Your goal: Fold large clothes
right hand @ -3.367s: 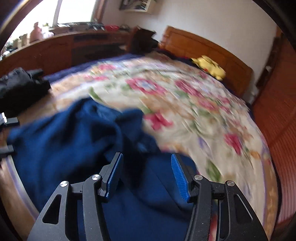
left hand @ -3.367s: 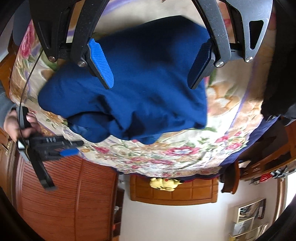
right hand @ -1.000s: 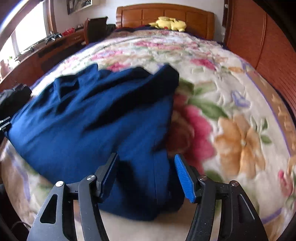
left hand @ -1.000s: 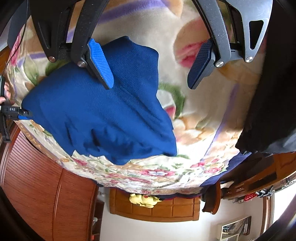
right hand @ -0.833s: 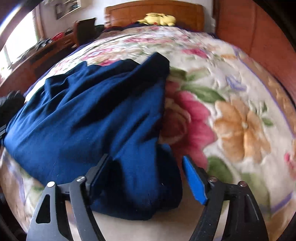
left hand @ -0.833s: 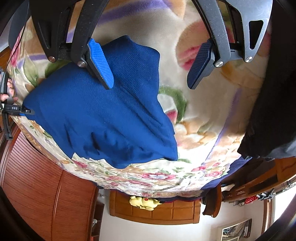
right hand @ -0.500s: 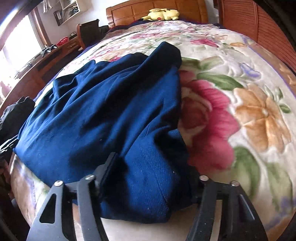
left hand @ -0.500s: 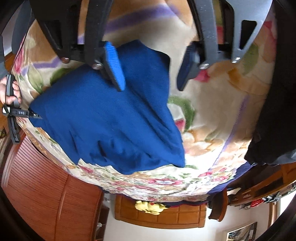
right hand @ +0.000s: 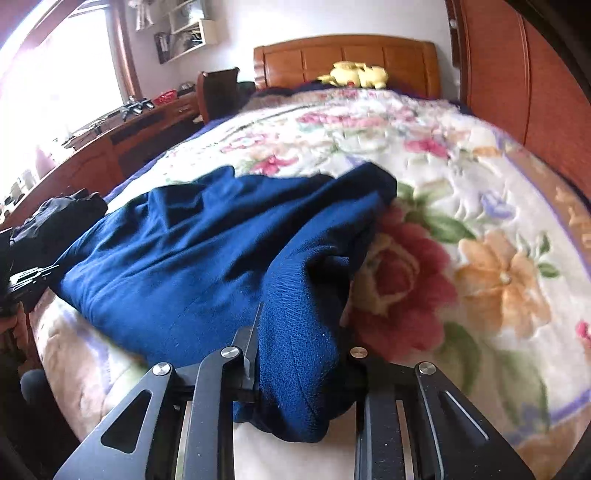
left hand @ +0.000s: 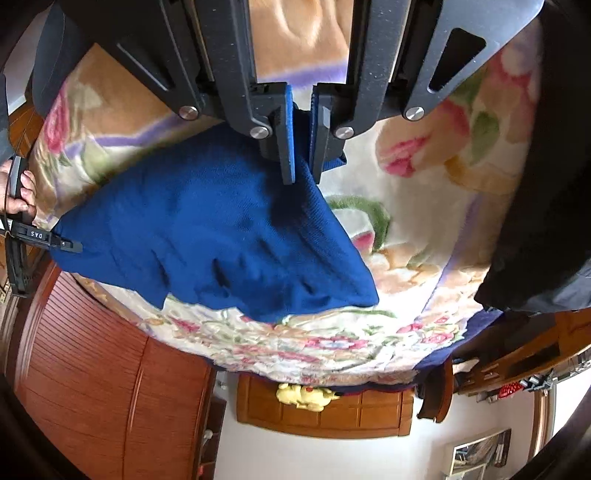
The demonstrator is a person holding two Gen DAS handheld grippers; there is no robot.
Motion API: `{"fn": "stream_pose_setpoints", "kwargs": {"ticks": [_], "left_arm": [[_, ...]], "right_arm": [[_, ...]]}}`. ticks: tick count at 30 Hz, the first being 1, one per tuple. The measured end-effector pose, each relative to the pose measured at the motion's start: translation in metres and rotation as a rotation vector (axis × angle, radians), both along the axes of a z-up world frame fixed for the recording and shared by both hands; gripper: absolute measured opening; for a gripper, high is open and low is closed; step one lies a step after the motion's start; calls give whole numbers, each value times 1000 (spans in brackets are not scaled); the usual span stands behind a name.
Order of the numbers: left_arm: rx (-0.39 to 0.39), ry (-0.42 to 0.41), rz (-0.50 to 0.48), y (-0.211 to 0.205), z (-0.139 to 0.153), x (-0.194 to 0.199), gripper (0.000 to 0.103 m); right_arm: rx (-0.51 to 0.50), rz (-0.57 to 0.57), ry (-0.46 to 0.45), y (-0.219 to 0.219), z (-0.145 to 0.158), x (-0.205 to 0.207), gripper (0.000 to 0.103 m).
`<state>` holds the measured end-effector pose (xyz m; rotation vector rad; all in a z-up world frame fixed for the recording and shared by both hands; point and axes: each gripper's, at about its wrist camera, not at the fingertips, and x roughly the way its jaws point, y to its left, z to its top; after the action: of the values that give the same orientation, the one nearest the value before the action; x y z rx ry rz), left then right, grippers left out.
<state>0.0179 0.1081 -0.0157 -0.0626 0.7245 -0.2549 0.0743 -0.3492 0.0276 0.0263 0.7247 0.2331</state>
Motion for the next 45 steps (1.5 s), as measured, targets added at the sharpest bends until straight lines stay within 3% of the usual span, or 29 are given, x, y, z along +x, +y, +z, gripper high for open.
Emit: {"fn": "stream_pose_setpoints", "kwargs": {"ticks": [7, 12, 17, 18, 20, 22, 31, 39, 45], "left_arm": [[29, -17, -22, -13, 5, -39, 7], [32, -29, 27, -7, 10, -43, 11], [4, -74, 14, -11, 23, -50, 46], [-1, -84, 13, -15, 25, -52, 49], [-22, -100, -15, -25, 30, -51, 69], [-35, -105, -46, -36, 30, -49, 80], [45, -61, -163, -109, 11, -26, 81], [76, -21, -183, -126, -4, -21, 81], [74, 5, -172, -125, -14, -18, 81]], "right_arm": [[-49, 10, -3, -6, -2, -43, 24], [-52, -20, 42, -7, -22, -32, 24], [-39, -23, 56, -9, -24, -26, 26], [-47, -24, 56, -6, -22, -24, 26], [-60, -26, 55, -3, -22, -23, 26], [-61, -25, 51, -2, -20, -30, 26], [-50, -21, 36, -5, -19, -35, 26], [-17, -14, -12, -4, -4, -38, 26], [5, 18, -96, 10, 29, -40, 25]]}}
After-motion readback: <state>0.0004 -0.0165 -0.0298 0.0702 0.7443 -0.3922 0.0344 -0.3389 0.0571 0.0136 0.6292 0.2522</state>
